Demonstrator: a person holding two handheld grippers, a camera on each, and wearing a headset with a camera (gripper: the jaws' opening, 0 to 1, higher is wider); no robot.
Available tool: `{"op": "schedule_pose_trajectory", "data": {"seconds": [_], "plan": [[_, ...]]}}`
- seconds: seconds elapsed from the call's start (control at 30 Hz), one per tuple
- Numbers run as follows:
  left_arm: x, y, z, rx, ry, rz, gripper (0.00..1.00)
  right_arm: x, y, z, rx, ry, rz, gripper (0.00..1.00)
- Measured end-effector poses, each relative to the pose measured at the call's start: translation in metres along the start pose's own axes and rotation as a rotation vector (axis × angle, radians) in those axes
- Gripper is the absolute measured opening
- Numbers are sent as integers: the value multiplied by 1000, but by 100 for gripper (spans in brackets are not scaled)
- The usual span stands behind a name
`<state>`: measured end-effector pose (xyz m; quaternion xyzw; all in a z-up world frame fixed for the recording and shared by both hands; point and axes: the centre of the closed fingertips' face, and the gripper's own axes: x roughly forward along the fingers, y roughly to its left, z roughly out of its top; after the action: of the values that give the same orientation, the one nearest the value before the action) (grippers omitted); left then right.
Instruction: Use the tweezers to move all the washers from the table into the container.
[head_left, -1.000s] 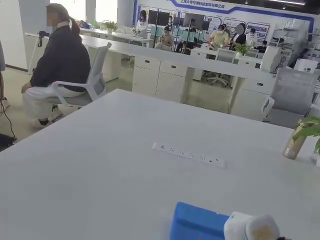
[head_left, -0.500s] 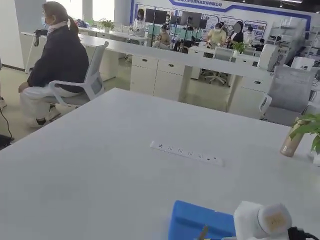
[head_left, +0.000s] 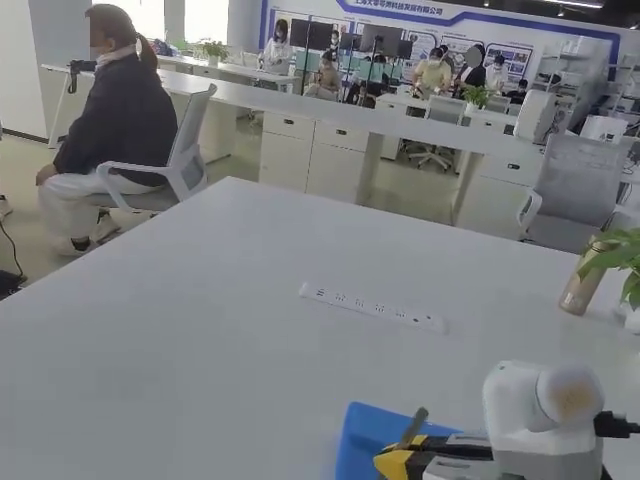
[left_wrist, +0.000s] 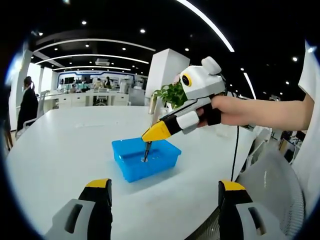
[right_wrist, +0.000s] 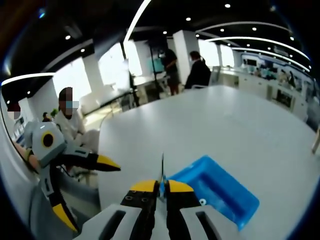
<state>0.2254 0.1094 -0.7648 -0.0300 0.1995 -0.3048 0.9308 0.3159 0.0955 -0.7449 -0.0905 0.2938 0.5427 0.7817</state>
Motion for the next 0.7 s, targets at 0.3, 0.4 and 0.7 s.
{"op": "schedule_pose_trajectory", "data": {"seconds": [0.3, 0.4, 0.7], "plan": [[0, -1, -1, 3, 3, -3, 89, -2, -12, 14, -20, -9, -15, 3], [1, -1, -1, 2, 4, -2, 89, -1, -13, 19, -21, -11, -19, 3], [1, -1, 0, 1, 3, -4, 89, 8, -23, 18, -17, 18, -39, 3]]}}
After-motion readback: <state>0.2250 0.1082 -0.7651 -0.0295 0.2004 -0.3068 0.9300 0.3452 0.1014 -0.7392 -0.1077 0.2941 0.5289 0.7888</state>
